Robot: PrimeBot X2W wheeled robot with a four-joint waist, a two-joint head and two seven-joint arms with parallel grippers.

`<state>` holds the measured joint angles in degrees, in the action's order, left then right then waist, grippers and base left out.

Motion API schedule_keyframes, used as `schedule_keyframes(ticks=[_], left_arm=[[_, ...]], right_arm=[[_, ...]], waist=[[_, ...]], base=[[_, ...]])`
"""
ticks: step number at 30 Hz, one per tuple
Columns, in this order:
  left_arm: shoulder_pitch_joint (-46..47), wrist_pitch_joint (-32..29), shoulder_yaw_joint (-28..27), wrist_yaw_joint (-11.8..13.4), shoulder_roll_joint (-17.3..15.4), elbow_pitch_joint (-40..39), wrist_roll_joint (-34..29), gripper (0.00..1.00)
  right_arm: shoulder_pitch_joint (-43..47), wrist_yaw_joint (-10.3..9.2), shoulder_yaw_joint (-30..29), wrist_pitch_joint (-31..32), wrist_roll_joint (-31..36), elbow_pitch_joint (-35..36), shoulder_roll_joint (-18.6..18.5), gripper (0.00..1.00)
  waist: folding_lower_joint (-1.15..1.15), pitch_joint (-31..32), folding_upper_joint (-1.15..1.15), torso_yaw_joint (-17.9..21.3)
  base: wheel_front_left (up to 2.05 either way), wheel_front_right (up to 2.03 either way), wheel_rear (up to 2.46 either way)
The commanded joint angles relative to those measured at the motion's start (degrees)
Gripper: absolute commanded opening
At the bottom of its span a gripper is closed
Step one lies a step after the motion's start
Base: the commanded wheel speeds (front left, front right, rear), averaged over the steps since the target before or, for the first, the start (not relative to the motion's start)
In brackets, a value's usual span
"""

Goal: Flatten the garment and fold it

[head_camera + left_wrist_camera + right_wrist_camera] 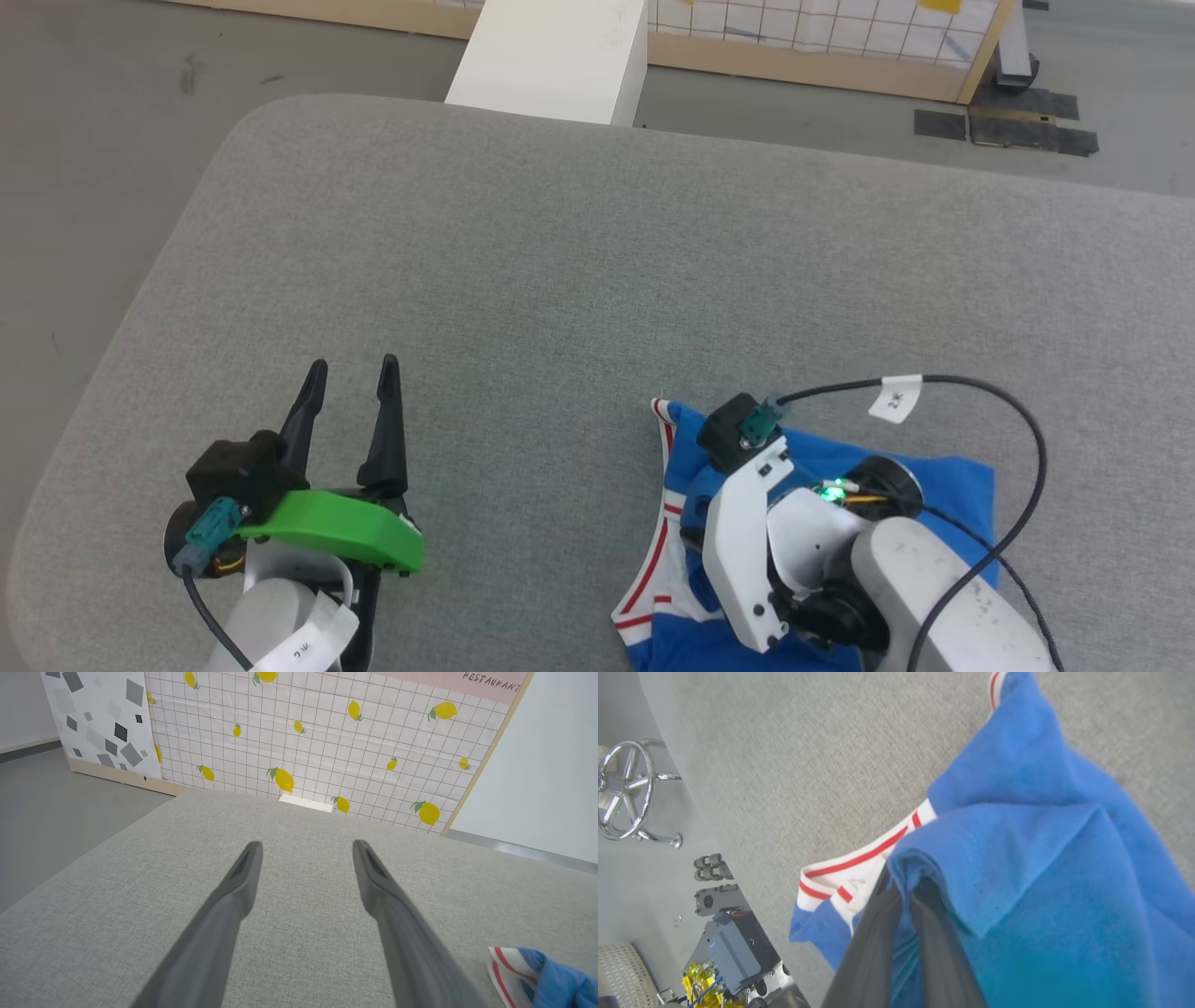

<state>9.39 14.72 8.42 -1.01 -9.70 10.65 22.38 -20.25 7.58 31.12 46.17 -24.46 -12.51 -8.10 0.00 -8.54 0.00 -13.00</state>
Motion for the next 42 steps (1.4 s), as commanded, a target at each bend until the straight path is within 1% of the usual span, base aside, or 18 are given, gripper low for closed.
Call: schedule_keyframes(ticks=[1,3,4,5,6,10,13,17,21,26,31,33,35,37,42], left_arm=[[-0.19,0.22,-0.10,-0.22,0.31,0.20,0.16,1.00],[-0.10,0.24,-0.12,-0.27,0.43,0.28,0.13,1.00],[-0.07,0.24,-0.10,-0.32,0.45,0.36,0.08,1.00],[-0.07,0.24,-0.08,-0.37,0.47,0.44,0.06,1.00],[-0.10,0.25,-0.11,-0.36,0.45,0.53,0.02,1.00],[-0.44,0.26,-0.09,-0.35,0.27,0.77,-0.11,1.00],[-0.66,0.22,0.17,-0.33,0.11,1.00,-0.23,1.00],[-0.99,-0.09,0.37,-0.22,-0.31,0.99,-0.29,1.00],[-1.47,-0.38,0.36,0.17,-0.77,0.56,-0.36,1.00],[-2.12,-0.73,0.33,0.75,-1.24,-0.34,-0.47,1.00],[-2.51,-0.67,0.11,1.69,-1.35,-1.32,-0.68,1.00],[-2.67,-0.63,0.22,2.17,-1.39,-1.52,-1.05,1.00],[-2.85,-0.50,-0.10,3.18,-1.38,-1.78,-1.59,1.00],[-3.11,-0.42,-0.25,3.77,-1.32,-1.94,-1.81,1.00],[-3.27,-0.24,-0.04,4.14,-1.23,-2.23,-2.25,1.00]], right_arm=[[-1.04,-0.09,0.17,-1.18,0.50,-1.69,0.50,0.00],[-1.61,-0.09,0.85,-2.68,0.94,-3.92,0.91,0.00],[-1.87,-0.09,1.25,-3.41,0.80,-4.86,1.20,0.19],[-2.12,-0.09,1.79,-4.01,0.48,-5.32,1.43,0.44],[-2.45,-0.09,2.32,-4.78,-0.14,-5.62,1.78,1.00],[-4.03,-0.09,5.16,-6.20,-2.87,-4.75,2.46,1.00],[-5.22,-0.09,6.43,-6.93,-5.33,-2.43,2.55,1.00],[-6.30,-0.09,5.80,-8.84,-7.38,2.05,1.73,1.00],[-6.49,-0.09,2.37,-12.11,-8.73,7.95,-0.20,1.00],[-5.20,-0.09,-5.86,-18.75,-6.90,15.04,-3.21,1.00],[-1.28,-0.09,-16.93,-29.14,-3.62,20.59,-4.69,1.00],[0.95,-0.09,-21.40,-33.54,-2.36,21.77,-4.69,1.00],[3.50,-0.09,-25.24,-37.64,-0.98,22.53,-4.64,1.00],[6.40,-0.09,-29.17,-41.00,-0.06,22.42,-4.06,1.00],[13.40,-0.09,-37.39,-47.65,2.18,20.48,-2.16,1.00]], waist=[[0.00,-0.20,0.00,-0.09],[0.00,-0.21,0.00,0.02],[0.00,-0.10,0.00,0.11],[0.00,0.01,0.00,0.19],[0.00,0.21,0.00,0.42],[0.00,1.35,0.00,1.44],[0.00,2.58,0.00,2.29],[0.00,4.31,0.00,3.85],[0.00,5.99,0.00,5.80],[0.00,7.45,0.00,8.23],[0.00,8.05,0.00,10.05],[0.00,8.21,0.00,10.41],[0.00,8.26,0.00,10.76],[0.00,8.29,0.00,10.97],[0.00,8.17,0.00,10.58]], base=[[0.00,0.00,0.00],[0.00,0.00,0.00],[0.00,0.00,0.00],[0.00,0.00,0.00],[0.00,0.00,0.00],[0.00,0.00,0.00],[0.00,0.00,0.00],[0.00,0.00,0.00],[0.00,0.00,0.00],[0.00,0.00,0.00],[0.00,0.00,0.00],[0.00,0.00,0.00],[0.00,0.00,0.00],[0.00,0.00,0.00],[0.00,0.00,0.00]])
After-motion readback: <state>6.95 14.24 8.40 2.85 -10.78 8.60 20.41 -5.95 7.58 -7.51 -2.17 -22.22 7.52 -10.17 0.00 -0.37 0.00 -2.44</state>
